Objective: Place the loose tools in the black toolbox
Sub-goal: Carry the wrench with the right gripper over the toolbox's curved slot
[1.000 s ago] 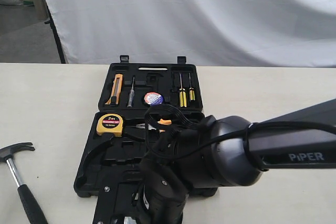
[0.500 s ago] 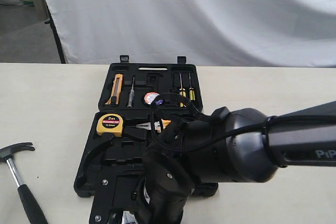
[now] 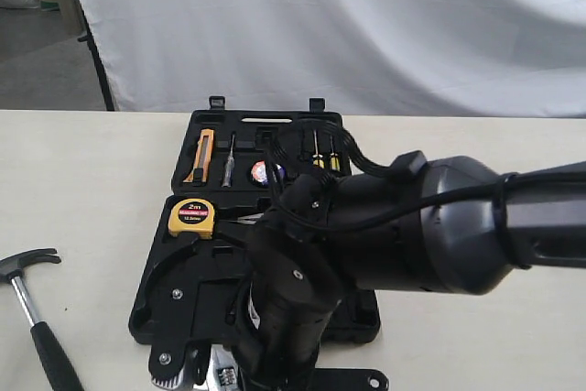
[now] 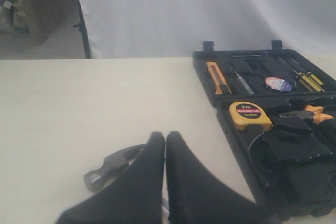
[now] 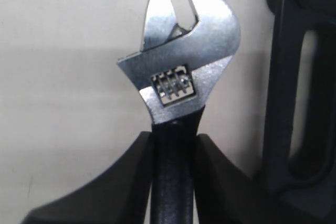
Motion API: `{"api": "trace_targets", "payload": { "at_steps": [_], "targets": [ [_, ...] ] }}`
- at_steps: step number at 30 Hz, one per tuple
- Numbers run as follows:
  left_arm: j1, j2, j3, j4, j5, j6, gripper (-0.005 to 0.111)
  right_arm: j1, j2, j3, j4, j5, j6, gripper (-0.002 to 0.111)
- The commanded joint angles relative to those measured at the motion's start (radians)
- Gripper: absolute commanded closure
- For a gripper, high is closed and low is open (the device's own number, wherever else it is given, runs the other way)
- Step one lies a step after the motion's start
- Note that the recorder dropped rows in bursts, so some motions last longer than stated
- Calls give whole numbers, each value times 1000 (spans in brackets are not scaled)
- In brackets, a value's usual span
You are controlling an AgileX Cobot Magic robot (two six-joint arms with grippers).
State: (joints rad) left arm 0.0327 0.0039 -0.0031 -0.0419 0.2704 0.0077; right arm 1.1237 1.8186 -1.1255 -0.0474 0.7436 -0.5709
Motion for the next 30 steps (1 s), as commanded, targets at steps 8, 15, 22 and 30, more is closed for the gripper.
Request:
{"api": "trace_targets", "payload": {
  "at_steps": [8, 15, 22, 30],
  "targets": [
    [-8, -4, 3, 5, -2, -8, 106, -5, -14, -86, -70, 20, -7, 109],
    [-8, -4, 3, 5, -2, -8, 106, -15, -14, -88, -77, 24, -23, 109],
    [-8, -4, 3, 5, -2, -8, 106, -115, -14, -88, -70, 21, -32, 109],
    [-8, -4, 3, 5, -2, -8, 106, -225, -14, -88, -58, -5, -85, 109]
  ]
}}
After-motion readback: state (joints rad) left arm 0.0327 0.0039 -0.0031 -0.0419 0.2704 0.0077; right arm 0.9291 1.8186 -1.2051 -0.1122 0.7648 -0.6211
